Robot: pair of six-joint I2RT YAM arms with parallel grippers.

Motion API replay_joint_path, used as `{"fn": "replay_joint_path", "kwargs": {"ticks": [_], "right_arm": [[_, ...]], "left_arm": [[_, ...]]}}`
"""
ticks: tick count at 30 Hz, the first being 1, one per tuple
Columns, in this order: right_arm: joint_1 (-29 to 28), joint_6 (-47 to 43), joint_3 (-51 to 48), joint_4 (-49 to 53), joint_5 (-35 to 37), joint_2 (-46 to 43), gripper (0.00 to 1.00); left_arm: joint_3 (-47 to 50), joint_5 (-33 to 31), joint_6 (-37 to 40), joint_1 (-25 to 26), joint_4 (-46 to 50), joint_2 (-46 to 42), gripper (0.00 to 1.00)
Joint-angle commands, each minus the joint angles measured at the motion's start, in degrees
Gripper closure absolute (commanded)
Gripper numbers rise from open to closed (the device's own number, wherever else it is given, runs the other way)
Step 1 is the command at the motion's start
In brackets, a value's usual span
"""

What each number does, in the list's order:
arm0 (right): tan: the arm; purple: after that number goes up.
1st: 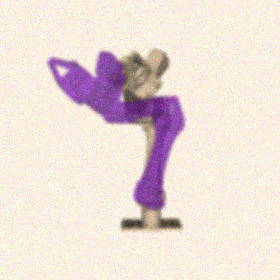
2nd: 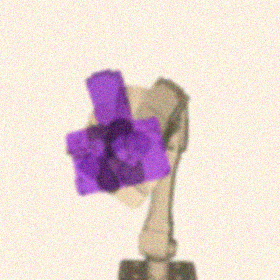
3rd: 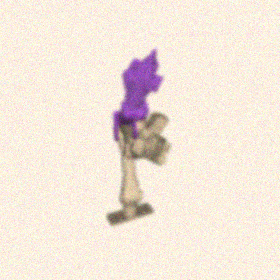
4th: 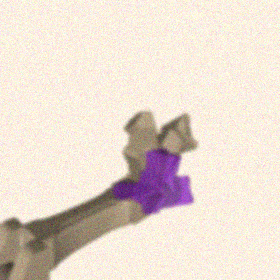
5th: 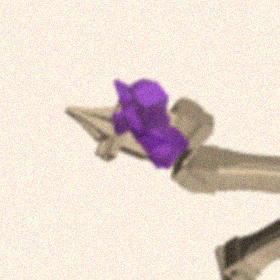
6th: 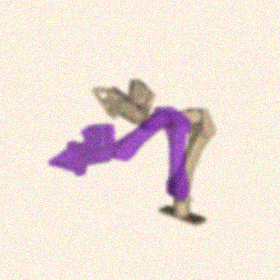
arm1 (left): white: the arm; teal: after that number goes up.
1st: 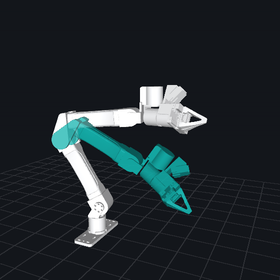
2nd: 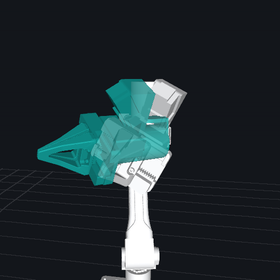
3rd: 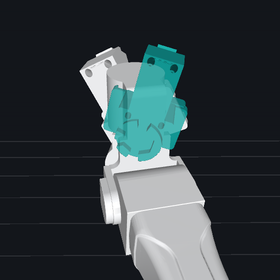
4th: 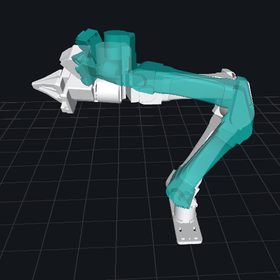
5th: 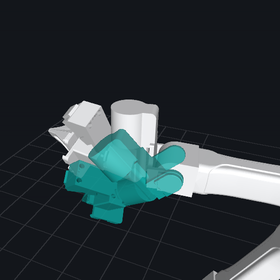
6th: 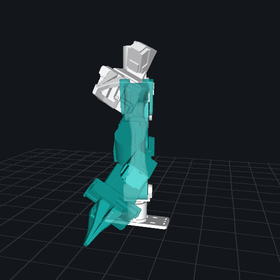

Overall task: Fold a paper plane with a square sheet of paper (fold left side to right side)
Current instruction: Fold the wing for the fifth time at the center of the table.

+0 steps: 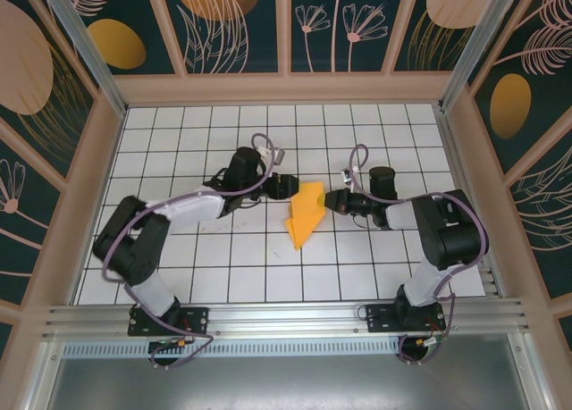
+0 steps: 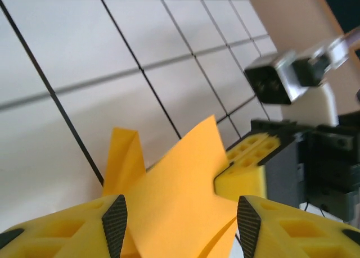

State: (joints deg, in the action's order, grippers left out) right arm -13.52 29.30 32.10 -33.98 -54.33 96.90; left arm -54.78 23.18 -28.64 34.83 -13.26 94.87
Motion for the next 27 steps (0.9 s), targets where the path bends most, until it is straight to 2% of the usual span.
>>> {"fn": "replay_joint_path", "kwargs": {"ticks": [1, 4, 8, 12, 19, 27], "right_arm": [[-0.54, 1.11, 0.86, 4.92, 2.25, -2.74, 1.00], [-0.64, 1.11, 2.17, 7.61, 2.50, -3.00, 1.00], [-1.05, 1.03, 3.59, 11.20, 4.45, -3.02, 1.00], [-1.57, 1.90, 5.12, 14.00, 6.08, -1.17, 1.00], [-3.23, 3.48, 7.00, 17.15, 8.50, -0.86, 1.00], [-4.03, 4.89, 10.08, 22.94, 10.74, -0.30, 1.00]], "left_arm": [[1.52, -8.78, 3.96, 0.36, 7.58, -7.04, 0.46], [5.47, -9.52, 2.53, 1.93, 9.35, -11.06, 0.49], [13.59, -6.95, -3.53, 3.43, 3.81, -14.18, 0.52], [17.00, -9.11, -5.11, 7.81, 0.26, -15.28, 0.51], [10.05, -21.33, -3.44, 17.29, 6.92, -9.47, 0.48], [1.47, -28.81, -2.57, 22.99, 11.83, 1.34, 0.43]]}}
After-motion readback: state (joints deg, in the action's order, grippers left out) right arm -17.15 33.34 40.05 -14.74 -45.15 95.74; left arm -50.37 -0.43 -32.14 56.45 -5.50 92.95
